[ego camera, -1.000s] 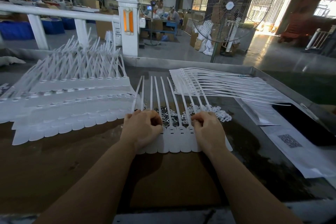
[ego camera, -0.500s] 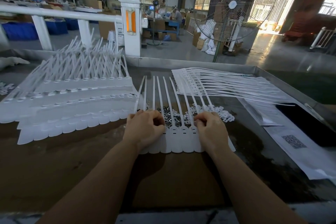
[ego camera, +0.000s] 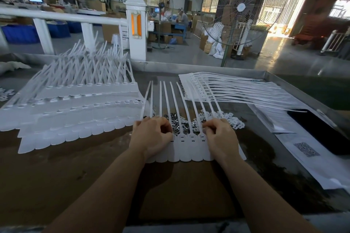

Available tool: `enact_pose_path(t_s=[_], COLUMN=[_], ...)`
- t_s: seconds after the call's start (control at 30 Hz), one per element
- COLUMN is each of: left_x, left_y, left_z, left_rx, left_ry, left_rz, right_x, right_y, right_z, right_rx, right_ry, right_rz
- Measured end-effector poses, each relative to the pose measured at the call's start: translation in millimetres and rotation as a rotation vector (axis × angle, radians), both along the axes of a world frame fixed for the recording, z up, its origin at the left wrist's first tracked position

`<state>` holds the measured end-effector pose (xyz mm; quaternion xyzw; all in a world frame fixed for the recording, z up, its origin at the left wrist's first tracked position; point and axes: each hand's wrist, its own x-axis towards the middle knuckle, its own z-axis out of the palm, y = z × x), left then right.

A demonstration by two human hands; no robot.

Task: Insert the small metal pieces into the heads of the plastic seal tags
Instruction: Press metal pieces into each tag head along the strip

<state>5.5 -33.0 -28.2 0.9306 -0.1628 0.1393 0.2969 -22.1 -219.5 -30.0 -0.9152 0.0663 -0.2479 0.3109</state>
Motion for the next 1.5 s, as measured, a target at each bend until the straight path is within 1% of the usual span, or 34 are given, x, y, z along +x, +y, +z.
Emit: enact_pose_path(t_s=[0.23,0.3,0.4,0.5,0.63,0.73,0.93,1.1,1.23,1.37,1.5], left_x=[0,-1,-2,-2,-2,-1,-2,-4,-4,-5,-5], left_y=[1,1,1,1,1,1,1,2,3,2,3], left_z=[1,1,1,0,-1,-1,0,1,2,3,2], left_rx=[-0.002,-0.006,-0.016,-0.019,-0.020,-0.016,-0.017,-0.020,-0.024,-0.025,-0.013], left_ry=[0.014,0.012,0.007,0.002,0.002,0.008,0.001,0.000,0.011,0.021,0.015], left_rz=[-0.005,-0.007,-0.010,-0.013,-0.009,-0.016,-0.018,-0.015,-0.015,-0.009,-0.006], right_x=[-1,4,14,22,32,40,39,36,32,22,7], right_y=[0,0,-6,-13,-15,-16,-14,-14,-15,-16,-19], right_z=[7,12,21,28,33,36,28,25,23,23,20], right_rx=[0.034,-0.032,-0.183,-0.302,-0.424,-0.451,-0.435,-0.290,-0.254,-0.170,-0.144], right_ry=[-0.072,-0.075,-0.048,0.103,0.346,0.423,0.251,0.121,0.050,-0.024,-0.034], right_rz=[0.005,-0.029,-0.085,-0.094,-0.035,-0.004,-0.068,-0.088,-0.100,-0.126,-0.117])
